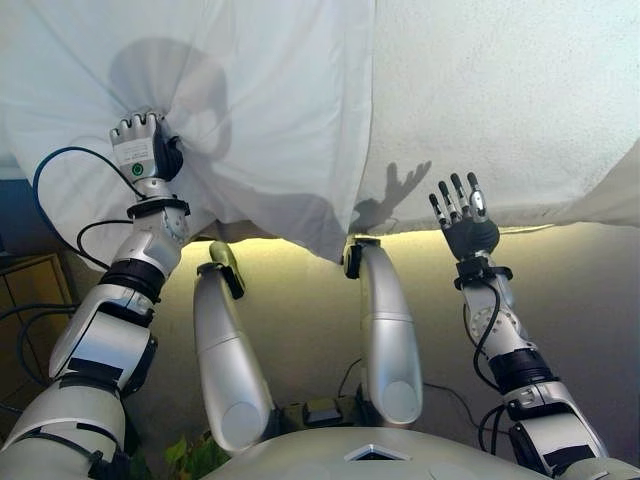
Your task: Make the bed neatly
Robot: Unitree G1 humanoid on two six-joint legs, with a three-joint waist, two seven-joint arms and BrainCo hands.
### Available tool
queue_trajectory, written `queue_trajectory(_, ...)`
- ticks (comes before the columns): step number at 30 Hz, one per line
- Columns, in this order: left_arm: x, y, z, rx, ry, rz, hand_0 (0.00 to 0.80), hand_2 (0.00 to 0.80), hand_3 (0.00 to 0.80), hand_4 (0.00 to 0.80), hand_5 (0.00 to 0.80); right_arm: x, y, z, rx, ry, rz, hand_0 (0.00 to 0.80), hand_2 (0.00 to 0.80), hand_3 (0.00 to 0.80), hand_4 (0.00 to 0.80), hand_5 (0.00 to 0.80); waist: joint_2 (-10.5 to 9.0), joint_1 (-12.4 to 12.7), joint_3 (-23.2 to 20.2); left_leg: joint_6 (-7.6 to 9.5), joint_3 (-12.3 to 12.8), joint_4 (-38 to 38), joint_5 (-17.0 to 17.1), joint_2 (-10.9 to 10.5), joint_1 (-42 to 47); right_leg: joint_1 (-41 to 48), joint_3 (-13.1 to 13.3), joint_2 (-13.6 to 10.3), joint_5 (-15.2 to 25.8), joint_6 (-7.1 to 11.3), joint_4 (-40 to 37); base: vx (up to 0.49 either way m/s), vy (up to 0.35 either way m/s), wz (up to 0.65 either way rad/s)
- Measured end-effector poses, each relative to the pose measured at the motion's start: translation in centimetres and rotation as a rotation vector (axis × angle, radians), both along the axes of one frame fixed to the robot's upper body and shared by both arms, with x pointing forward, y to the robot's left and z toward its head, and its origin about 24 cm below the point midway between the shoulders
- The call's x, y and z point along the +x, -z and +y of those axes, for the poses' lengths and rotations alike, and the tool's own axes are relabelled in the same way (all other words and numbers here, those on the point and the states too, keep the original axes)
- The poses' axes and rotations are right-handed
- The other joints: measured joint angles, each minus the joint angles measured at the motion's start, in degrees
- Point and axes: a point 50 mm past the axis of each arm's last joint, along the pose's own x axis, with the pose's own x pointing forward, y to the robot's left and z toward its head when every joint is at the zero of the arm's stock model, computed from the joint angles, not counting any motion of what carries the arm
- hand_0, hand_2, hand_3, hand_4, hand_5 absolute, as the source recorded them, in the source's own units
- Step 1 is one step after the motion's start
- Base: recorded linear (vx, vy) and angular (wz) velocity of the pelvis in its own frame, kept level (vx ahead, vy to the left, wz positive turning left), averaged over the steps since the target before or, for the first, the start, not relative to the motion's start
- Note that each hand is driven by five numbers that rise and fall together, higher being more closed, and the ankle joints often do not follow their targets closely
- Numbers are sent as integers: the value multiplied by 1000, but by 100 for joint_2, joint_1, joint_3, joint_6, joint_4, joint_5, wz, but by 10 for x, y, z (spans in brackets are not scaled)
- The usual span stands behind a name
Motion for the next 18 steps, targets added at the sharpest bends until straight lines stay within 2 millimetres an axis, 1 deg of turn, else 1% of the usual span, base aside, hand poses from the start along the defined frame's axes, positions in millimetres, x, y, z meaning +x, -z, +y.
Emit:
queue_trajectory(4, -1, 5, -1, -7, 14, 26, 800, 800, 800, 800, 800, -1, 1, 0, 9, 3, 5, 0, 0, 0, 0, 0, 9, -1, 2, 27, 29, -181, 26, -24, 253, 239, -26, -28, 8, 11, -139, 17, 6, 3)
queue_trajectory(8, -5, 22, -4, -25, 22, 90, 800, 800, 800, 800, 800, -1, 1, 0, 10, 2, 4, 0, 0, 0, 0, 0, 33, -2, -4, 24, 145, -786, 181, -100, 856, 835, -155, -96, 94, 52, -640, 54, 19, 7)
queue_trajectory(9, -7, 26, -4, -29, 26, 104, 800, 800, 800, 800, 800, -1, 1, 0, 9, 2, 3, 0, 0, 0, 0, 0, 47, -3, -10, 9, 161, -919, 212, -118, 984, 954, -184, -105, 130, 84, -749, 72, -18, 10)
queue_trajectory(12, -12, 35, -3, -51, 45, 135, 800, 800, 800, 800, 800, -3, 4, 0, 16, 2, 9, 0, 0, 0, 0, 0, 70, -6, -13, -60, 167, -1349, 374, -205, 1342, 1306, -316, -166, 152, 60, -1007, 81, -6, 16)
queue_trajectory(16, -24, 54, -1, -73, 57, 198, 800, 800, 800, 800, 800, -6, 7, 1, 19, 2, 14, 0, 0, 0, 0, 0, 142, 62, -47, -107, 201, -1972, 519, -283, 1963, 1876, -471, -199, 159, 70, -1375, 96, 65, 10)
queue_trajectory(18, -29, 61, -1, -79, 63, 216, 800, 800, 800, 800, 800, -6, 6, 0, 19, 4, 12, 0, 0, 0, 0, 0, 182, 110, -69, -104, 286, -2322, 637, -354, 2314, 2134, -477, -241, 180, 100, -1562, 123, 120, 5)
